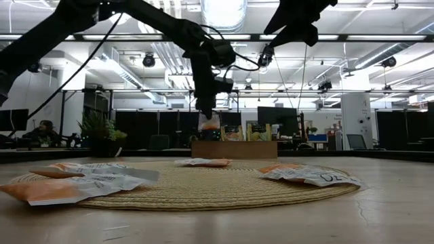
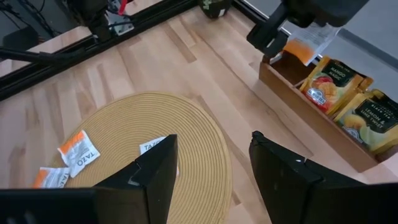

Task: Pick & Place Tea
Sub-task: Put the orange tea bag into the left section of the wooden organizer

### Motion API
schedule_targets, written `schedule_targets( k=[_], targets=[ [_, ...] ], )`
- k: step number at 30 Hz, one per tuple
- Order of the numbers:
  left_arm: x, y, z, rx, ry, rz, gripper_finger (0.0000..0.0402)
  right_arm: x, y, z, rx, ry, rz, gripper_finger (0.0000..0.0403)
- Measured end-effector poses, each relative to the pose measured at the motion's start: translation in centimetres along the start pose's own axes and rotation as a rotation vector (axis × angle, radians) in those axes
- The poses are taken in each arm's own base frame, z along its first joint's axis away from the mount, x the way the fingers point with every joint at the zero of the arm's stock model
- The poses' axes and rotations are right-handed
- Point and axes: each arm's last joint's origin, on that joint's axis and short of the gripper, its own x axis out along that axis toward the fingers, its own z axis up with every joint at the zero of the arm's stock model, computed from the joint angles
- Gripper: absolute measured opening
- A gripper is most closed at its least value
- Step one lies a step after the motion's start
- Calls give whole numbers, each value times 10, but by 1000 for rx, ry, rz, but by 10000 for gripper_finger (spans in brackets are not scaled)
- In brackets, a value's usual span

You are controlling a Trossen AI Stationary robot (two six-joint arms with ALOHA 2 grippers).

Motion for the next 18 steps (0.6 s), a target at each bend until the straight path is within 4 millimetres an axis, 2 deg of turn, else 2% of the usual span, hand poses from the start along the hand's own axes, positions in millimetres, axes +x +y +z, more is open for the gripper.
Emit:
schedule_targets(
  k=[13,18],
  targets=[
    [20,-6,3,7,10,23,0,0,0,0,5,-1,1,196],
    [20,-5,3,15,16,31,0,0,0,0,13,-1,1,196]
  ],
)
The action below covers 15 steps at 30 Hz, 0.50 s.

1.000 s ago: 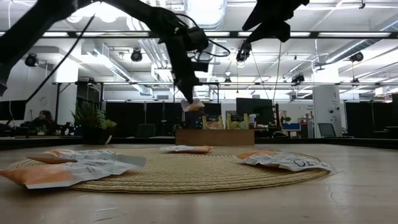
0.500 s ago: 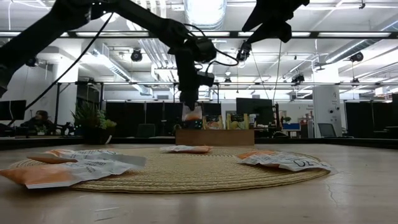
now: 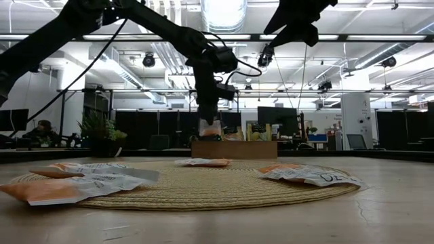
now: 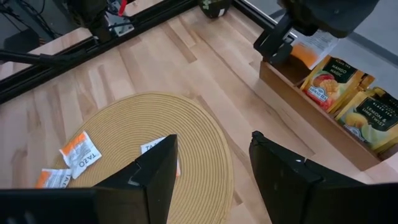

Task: Pick & Place Tea
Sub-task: Put the orange tea bag into the left section of the wooden organizer

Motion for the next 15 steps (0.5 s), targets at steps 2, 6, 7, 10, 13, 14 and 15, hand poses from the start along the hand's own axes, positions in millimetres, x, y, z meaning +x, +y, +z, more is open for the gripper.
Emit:
schedule_targets(
  k=[2,6,7,10,13,14,15],
  targets=[
    [0,1,-1,4,11,3,0,0,0,0,0,0,0,196],
    [1,0,-5,19,41,-13,0,0,0,0,0,0,0,196],
    [2,0,-5,16,41,-14,0,0,0,0,0,0,0,196],
    [2,0,-4,6,24,-10,0,0,0,0,0,0,0,196],
    [3,-1,-4,3,10,-21,0,0,0,0,0,0,0,196],
    [5,-2,-5,5,13,-24,0,0,0,0,0,0,0,196],
    [6,-4,-5,7,16,-27,0,0,0,0,0,0,0,196]
  ],
)
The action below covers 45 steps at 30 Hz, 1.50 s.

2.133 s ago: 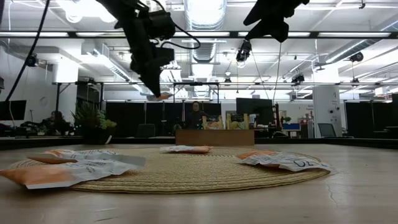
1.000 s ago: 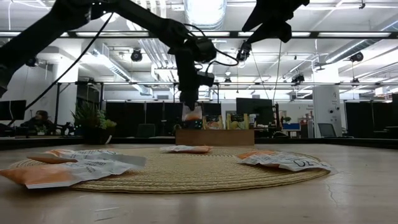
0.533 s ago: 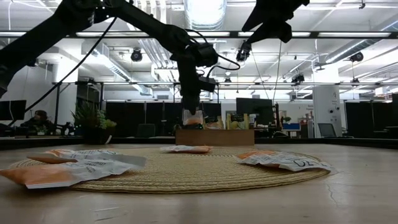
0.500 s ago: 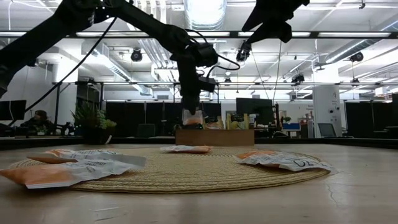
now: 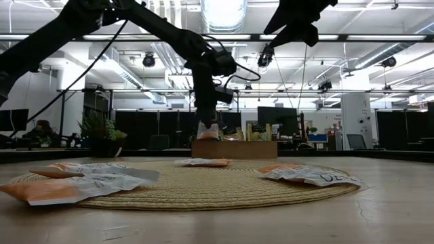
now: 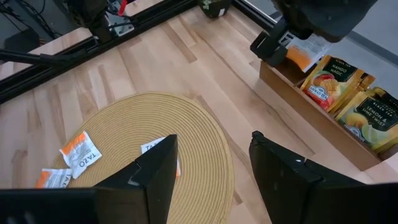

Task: Pick & Place Tea
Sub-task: Put the orange tea bag into the left section of the wooden organizer

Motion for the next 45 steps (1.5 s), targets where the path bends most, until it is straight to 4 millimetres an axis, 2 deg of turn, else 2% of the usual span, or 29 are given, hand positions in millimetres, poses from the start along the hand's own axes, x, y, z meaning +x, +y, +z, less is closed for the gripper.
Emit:
schedule_targets(
  k=[13,25,38,45],
  targets=[
    [18,-10,-5,-18,6,45,0,0,0,0,21,0,0,196],
    [20,-10,-2,-38,-35,61,4,0,0,0,34,-1,-1,196],
    [20,-9,-3,-19,-29,70,90,0,0,0,33,-2,-4,196],
    [20,-8,-3,-17,-26,72,101,0,0,0,32,-2,-7,196]
  ],
)
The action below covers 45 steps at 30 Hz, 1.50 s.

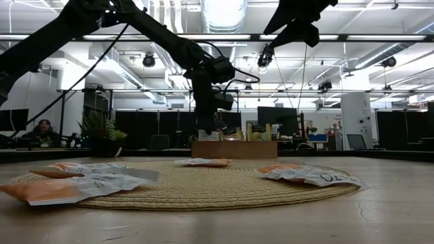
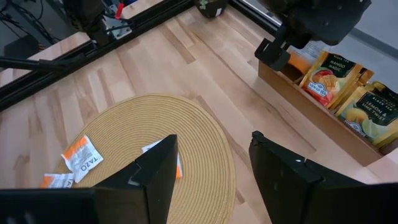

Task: Pick & Place Tea
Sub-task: Put the orange tea bag into the left section of the wooden organizer

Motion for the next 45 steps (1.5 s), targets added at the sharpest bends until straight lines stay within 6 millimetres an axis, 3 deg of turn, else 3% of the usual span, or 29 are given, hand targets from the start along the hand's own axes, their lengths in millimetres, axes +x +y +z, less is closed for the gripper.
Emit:
schedule_targets(
  k=[29,33,40,45],
  targets=[
    [0,-1,0,-14,-7,-26,105,0,0,0,1,-4,-11,196],
    [0,-1,0,-22,-6,-26,139,0,0,0,6,-4,-11,196],
    [0,0,-1,-20,28,18,235,0,0,0,8,-4,-11,196],
    [-1,0,-1,6,45,38,266,0,0,0,7,-4,-11,196]
  ],
)
